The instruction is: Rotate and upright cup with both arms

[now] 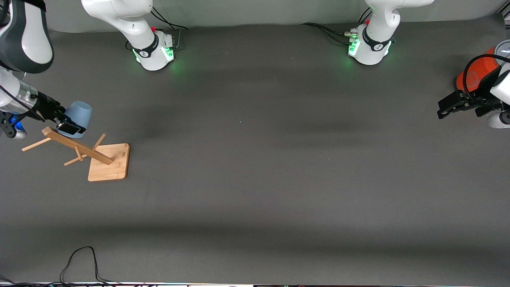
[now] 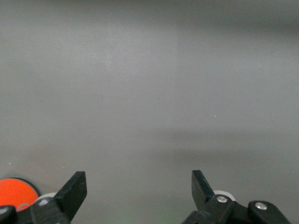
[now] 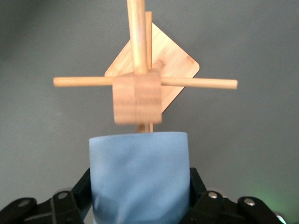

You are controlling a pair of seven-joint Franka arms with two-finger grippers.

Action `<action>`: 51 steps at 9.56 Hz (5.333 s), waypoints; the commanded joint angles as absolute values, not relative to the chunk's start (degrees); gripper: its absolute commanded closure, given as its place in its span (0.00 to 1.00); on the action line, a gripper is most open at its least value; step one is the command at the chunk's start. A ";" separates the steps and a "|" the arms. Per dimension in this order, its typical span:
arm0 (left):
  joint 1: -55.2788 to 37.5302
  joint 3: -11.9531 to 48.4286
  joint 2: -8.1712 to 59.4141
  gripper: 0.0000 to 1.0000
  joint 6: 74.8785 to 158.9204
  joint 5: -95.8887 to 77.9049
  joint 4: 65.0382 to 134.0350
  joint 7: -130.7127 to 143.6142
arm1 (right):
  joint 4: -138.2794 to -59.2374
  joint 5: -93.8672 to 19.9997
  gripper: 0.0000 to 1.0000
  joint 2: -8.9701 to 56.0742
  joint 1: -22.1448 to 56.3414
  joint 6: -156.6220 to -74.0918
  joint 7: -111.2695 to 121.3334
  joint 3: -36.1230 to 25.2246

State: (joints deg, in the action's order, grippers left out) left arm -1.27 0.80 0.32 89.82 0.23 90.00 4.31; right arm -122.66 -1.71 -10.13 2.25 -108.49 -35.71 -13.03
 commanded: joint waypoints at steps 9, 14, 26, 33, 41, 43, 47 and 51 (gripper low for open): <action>-1.14 0.62 0.70 0.00 88.86 -0.09 89.47 4.39 | -119.02 -2.46 0.41 -15.85 37.92 -101.41 -94.84 -12.04; 0.43 0.53 1.93 0.00 89.21 0.09 89.38 4.39 | -103.91 -2.37 0.46 8.48 54.91 -106.50 -125.72 -12.04; 3.43 0.62 6.59 0.00 90.96 -0.44 89.21 4.48 | -78.58 -1.41 0.50 48.50 64.42 -111.80 -151.70 -12.57; 1.50 2.01 6.68 0.00 90.18 -1.58 90.00 4.57 | -77.61 -1.41 0.00 50.71 63.81 -113.29 -152.40 -12.66; -7.62 2.20 6.94 0.00 90.00 -2.81 92.46 11.57 | -78.04 -2.90 0.00 31.85 61.61 -89.69 -133.39 -13.01; -13.50 2.20 7.12 0.00 90.35 -2.81 92.46 20.18 | -78.31 -1.59 0.00 26.57 60.29 -82.29 -119.78 -16.06; -29.74 2.20 10.27 0.00 96.05 -2.20 91.85 40.80 | -78.49 -1.58 0.00 18.48 60.38 -75.16 -91.41 -30.80; -46.11 2.20 24.03 0.00 97.55 2.72 85.12 57.08 | -80.15 -1.67 0.00 13.37 60.38 -73.74 -68.25 -43.92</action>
State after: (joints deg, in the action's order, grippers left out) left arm -42.20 3.36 17.04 97.67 0.74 91.30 51.97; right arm -77.83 -1.77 15.84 59.28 -73.65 -73.67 -41.35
